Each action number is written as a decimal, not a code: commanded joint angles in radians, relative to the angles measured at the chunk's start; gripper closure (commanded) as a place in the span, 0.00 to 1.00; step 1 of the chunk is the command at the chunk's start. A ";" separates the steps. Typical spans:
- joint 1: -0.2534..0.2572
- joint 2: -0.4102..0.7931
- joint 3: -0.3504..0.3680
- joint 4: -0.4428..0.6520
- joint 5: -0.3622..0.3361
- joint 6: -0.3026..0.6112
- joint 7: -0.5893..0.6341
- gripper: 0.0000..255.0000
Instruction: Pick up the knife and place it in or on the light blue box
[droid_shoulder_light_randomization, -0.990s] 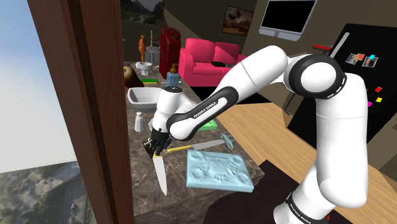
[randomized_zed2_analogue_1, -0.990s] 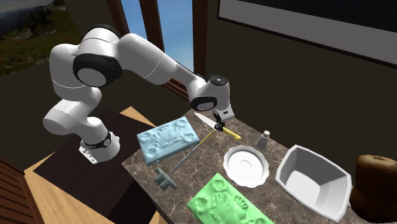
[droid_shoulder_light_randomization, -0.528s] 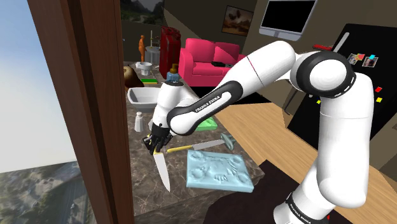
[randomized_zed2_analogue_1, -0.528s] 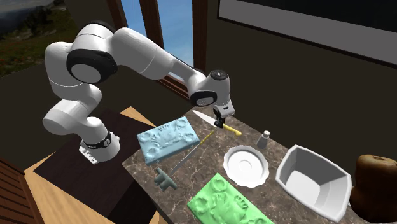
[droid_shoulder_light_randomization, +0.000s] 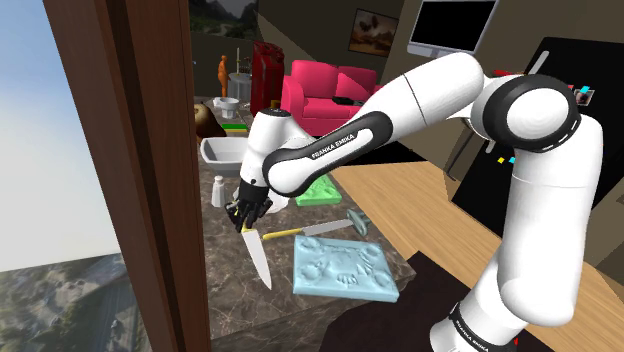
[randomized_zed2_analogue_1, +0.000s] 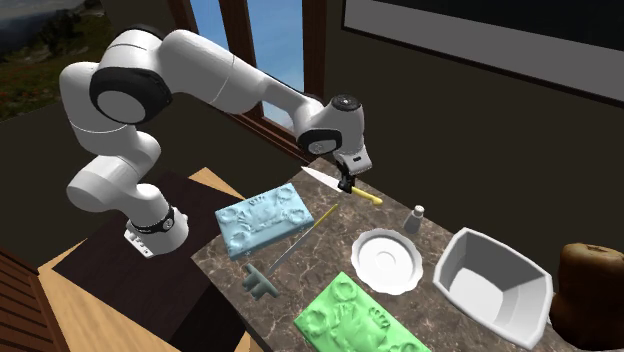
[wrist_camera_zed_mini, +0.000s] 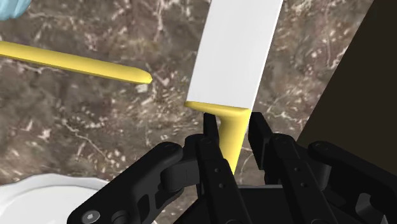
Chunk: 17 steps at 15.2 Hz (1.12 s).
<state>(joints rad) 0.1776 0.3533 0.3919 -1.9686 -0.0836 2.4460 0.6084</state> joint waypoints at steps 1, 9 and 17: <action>-0.002 -0.014 0.004 0.010 0.007 -0.023 -0.002 1.00; -0.014 -0.073 0.018 0.046 0.037 -0.115 -0.017 1.00; -0.095 -0.344 0.027 -0.276 0.203 -0.049 -0.178 1.00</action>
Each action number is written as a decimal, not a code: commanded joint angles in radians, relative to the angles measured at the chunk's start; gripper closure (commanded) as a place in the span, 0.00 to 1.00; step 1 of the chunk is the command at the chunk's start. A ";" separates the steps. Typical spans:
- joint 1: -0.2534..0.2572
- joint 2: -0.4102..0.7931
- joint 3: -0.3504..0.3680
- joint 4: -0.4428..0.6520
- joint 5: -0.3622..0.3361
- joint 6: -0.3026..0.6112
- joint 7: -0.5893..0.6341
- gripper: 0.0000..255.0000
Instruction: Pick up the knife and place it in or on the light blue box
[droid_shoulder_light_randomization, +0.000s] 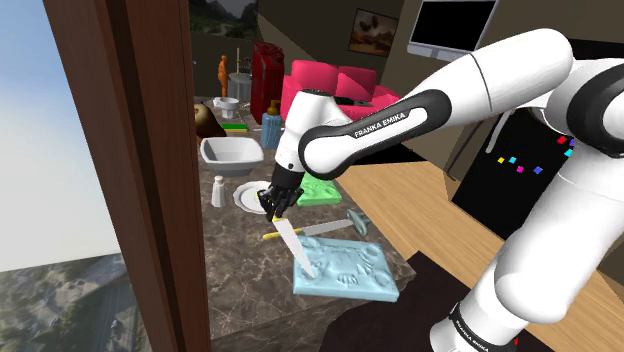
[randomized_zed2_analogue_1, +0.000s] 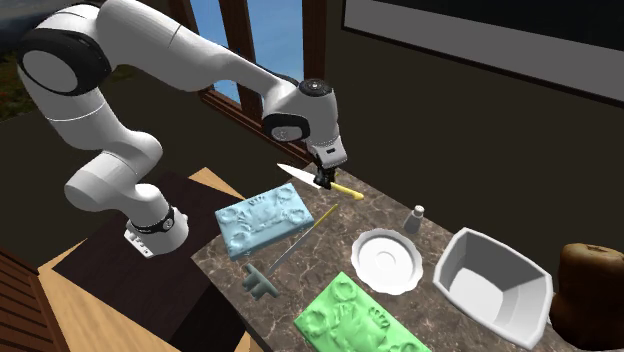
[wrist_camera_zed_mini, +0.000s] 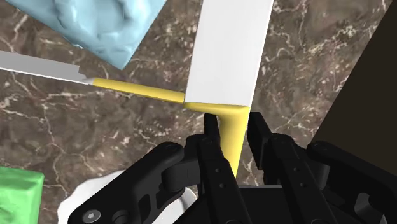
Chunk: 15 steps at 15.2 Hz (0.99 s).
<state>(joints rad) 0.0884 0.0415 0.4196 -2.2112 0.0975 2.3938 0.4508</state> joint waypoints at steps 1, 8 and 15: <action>-0.011 -0.070 -0.005 -0.075 0.047 0.006 -0.048 1.00; -0.011 -0.341 -0.076 -0.336 0.190 -0.011 -0.225 1.00; 0.000 -0.559 -0.164 -0.543 0.237 -0.041 -0.345 1.00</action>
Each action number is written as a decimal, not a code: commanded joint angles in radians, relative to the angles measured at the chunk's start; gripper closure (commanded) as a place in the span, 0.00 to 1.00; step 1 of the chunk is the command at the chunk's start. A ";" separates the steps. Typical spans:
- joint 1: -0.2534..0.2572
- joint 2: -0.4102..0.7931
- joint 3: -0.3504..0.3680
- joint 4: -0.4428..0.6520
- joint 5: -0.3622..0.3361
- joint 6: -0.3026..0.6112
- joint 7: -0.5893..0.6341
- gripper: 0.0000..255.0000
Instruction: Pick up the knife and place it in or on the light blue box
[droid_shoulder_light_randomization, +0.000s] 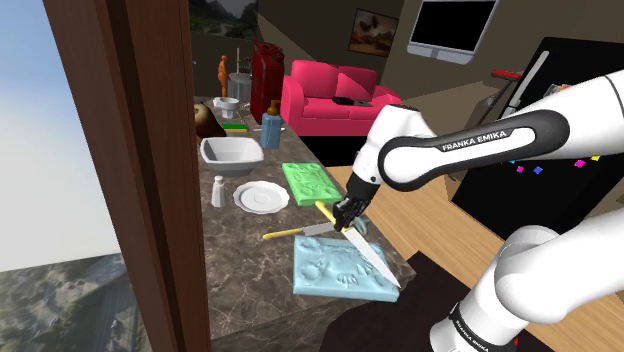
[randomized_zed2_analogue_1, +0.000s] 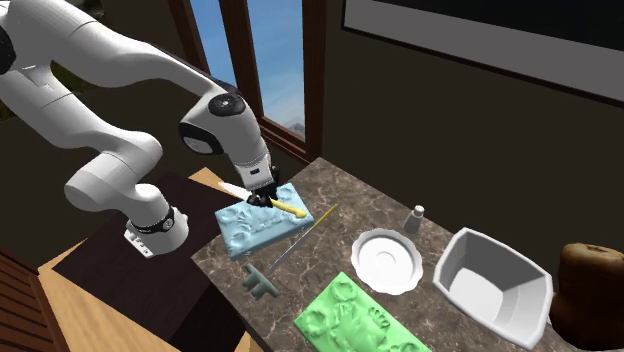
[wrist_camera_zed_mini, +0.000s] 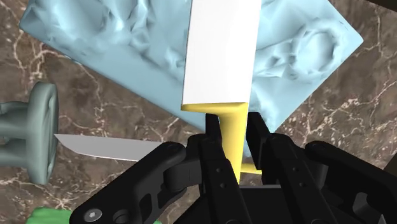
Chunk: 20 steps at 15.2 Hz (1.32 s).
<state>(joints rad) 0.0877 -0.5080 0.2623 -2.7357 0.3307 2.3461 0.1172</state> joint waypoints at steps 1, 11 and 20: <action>0.002 0.001 -0.005 -0.025 0.007 0.024 -0.014 1.00; 0.015 0.127 0.010 -0.083 0.043 0.207 -0.045 1.00; 0.020 0.170 0.013 -0.094 0.054 0.260 -0.055 1.00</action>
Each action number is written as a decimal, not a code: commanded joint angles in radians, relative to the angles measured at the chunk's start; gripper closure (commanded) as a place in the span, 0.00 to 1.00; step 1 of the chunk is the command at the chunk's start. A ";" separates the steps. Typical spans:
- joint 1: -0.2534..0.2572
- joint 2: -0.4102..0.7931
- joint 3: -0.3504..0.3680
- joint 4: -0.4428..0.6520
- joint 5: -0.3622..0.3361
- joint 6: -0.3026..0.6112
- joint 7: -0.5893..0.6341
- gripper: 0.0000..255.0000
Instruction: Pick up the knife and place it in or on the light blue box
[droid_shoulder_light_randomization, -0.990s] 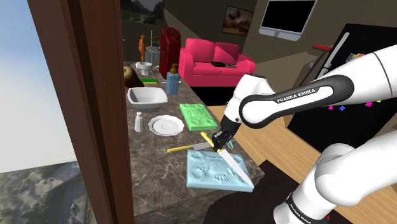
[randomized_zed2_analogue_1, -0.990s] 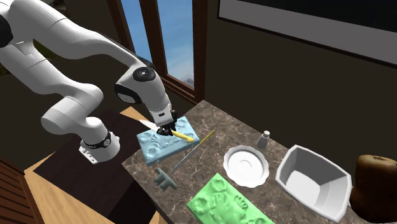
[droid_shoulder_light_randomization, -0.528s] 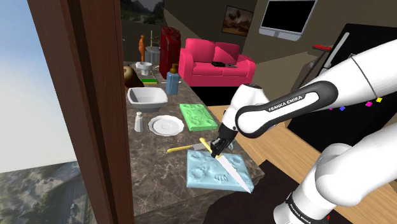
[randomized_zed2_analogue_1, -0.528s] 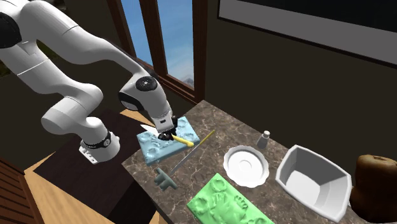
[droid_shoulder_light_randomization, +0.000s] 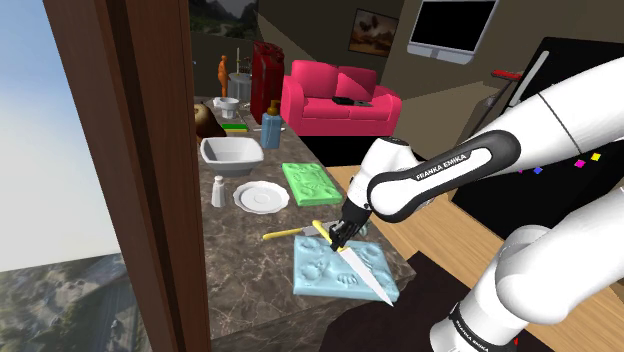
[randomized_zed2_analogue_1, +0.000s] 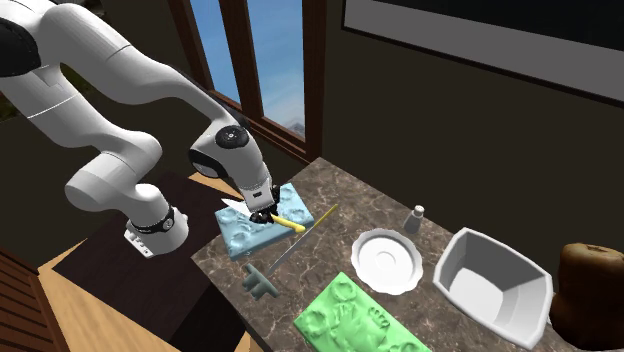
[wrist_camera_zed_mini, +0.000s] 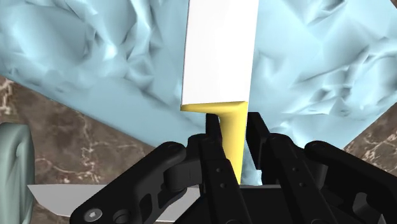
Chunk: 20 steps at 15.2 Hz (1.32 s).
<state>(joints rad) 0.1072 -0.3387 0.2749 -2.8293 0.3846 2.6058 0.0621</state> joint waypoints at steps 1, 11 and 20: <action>0.000 0.000 0.000 0.000 0.000 0.000 0.000 1.00; -0.013 -0.124 -0.018 0.020 -0.028 -0.145 0.014 0.00; -0.017 -0.153 -0.023 0.028 -0.035 -0.182 0.017 0.00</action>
